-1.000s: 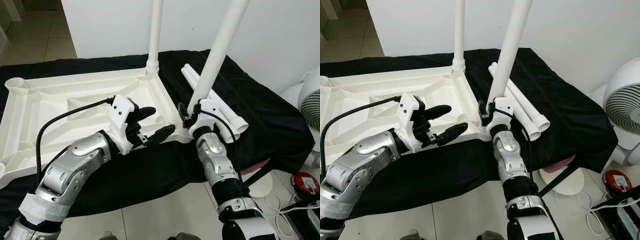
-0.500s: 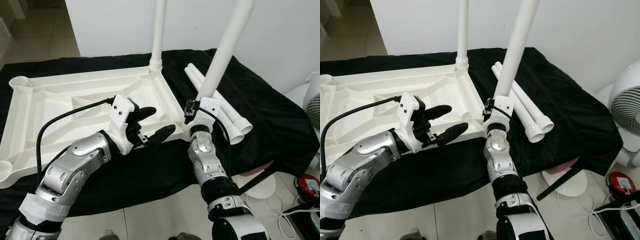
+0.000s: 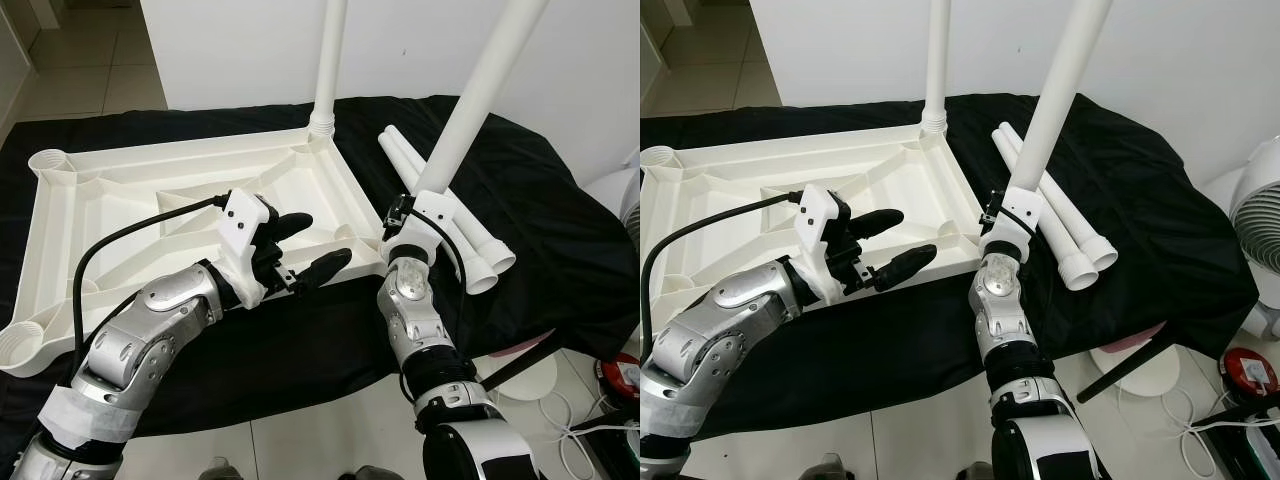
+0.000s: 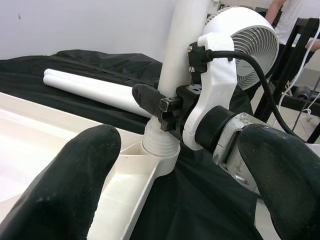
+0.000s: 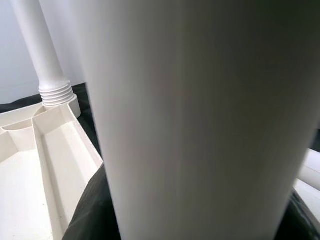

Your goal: Building children table

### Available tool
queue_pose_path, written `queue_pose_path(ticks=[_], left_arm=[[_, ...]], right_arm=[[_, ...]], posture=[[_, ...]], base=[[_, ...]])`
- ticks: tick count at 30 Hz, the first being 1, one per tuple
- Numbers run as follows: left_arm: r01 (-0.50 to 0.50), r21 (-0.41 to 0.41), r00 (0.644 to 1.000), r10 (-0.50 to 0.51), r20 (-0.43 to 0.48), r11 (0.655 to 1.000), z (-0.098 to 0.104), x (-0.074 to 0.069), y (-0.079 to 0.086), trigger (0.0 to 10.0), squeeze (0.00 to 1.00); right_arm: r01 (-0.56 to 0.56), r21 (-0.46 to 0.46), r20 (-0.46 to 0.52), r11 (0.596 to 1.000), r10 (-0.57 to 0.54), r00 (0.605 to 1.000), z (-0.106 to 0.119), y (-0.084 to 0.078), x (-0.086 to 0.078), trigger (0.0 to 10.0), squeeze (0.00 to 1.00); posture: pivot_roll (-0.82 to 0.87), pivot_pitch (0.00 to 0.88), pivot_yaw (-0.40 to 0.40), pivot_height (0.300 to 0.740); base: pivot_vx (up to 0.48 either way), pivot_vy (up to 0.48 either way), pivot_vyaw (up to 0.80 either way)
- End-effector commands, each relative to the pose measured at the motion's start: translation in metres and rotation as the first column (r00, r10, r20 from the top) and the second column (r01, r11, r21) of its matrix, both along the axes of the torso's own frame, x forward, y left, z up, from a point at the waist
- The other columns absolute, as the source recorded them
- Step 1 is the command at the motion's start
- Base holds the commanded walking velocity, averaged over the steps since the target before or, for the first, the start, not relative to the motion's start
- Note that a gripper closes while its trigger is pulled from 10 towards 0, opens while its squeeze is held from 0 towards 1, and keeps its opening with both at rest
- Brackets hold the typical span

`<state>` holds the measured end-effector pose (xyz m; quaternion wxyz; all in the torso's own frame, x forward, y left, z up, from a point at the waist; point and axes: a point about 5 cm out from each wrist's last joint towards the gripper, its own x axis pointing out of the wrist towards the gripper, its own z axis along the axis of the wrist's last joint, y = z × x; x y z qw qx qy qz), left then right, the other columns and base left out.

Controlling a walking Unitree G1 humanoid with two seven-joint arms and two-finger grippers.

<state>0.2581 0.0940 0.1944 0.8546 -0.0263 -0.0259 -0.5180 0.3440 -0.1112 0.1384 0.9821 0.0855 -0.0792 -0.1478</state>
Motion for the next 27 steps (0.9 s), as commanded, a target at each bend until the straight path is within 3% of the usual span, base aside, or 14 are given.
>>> queue_pose_path(ticks=[1,2,3,7,15,16,17,18,21,27], left_arm=[[0.116,-0.001,0.993,-0.116,0.033,0.993,0.005,-0.006,-0.005,10.0,0.0],[0.116,-0.002,0.993,-0.116,0.033,0.993,0.005,-0.005,-0.005,10.0,0.0],[0.117,-0.002,0.993,-0.117,0.033,0.993,0.005,-0.005,-0.006,10.0,0.0],[0.119,-0.005,0.992,-0.118,0.033,0.993,0.005,-0.005,-0.007,10.0,0.0],[0.125,-0.01,0.992,-0.124,0.03,0.992,0.005,-0.005,-0.009,10.0,0.0],[0.129,-0.011,0.991,-0.129,0.03,0.992,0.005,-0.006,-0.01,10.0,0.0],[0.129,-0.011,0.991,-0.129,0.03,0.992,0.005,-0.006,-0.01,10.0,0.0],[0.132,-0.013,0.991,-0.132,0.03,0.991,0.005,-0.006,-0.011,10.0,0.0],[0.136,-0.015,0.99,-0.135,0.028,0.991,0.004,-0.008,-0.014,10.0,0.0],[0.092,-0.016,0.996,-0.092,0.01,0.996,-0.001,-0.006,-0.018,10.0,0.0]], right_arm=[[0.033,0.055,-0.038,0.998,-0.031,0.999,-0.014,-0.007,-0.005,10.0,0.0],[0.027,0.053,-0.016,0.998,-0.026,1.0,-0.011,-0.007,-0.005,10.0,0.29],[0.019,0.039,0.017,0.999,-0.02,1.0,-0.008,-0.006,-0.005,10.0,1.0],[-0.006,-0.003,0.107,1.0,0.006,0.994,0.004,-0.004,-0.005,10.0,1.0],[-0.013,-0.034,0.139,0.999,0.018,0.99,0.009,-0.003,-0.005,10.0,1.0],[-0.031,-0.051,0.137,0.998,0.038,0.99,0.01,-0.002,-0.004,10.0,0.91],[-0.031,-0.051,0.137,0.998,0.038,0.99,0.01,-0.002,-0.004,10.0,0.91],[-0.064,-0.058,0.135,0.996,0.071,0.988,0.01,-0.002,-0.003,10.0,0.0],[-0.176,-0.075,0.113,0.982,0.184,0.976,0.007,-0.003,-0.001,10.0,0.0],[-0.252,-0.113,0.088,0.961,0.262,0.961,0.0,-0.014,-0.003,10.0,0.0]], posture=[[0.06,0.0,-0.018,0.74],[0.06,0.0,-0.018,0.74],[0.06,0.0,-0.018,0.74],[0.05,0.0,-0.016,0.74],[0.05,0.0,-0.015,0.74],[0.05,0.0,-0.014,0.74],[0.05,0.0,-0.014,0.74],[0.05,0.0,-0.014,0.74],[0.05,0.0,-0.015,0.74],[0.05,0.0,-0.016,0.74]], base=[[0.0,0.0,0.0],[0.0,0.0,0.0],[0.0,0.0,0.0],[0.0,0.0,0.0],[0.0,0.0,0.0],[0.0,0.0,0.0],[0.0,0.0,0.0],[0.0,0.0,0.0],[0.0,0.0,0.0],[0.0,0.0,0.0]])
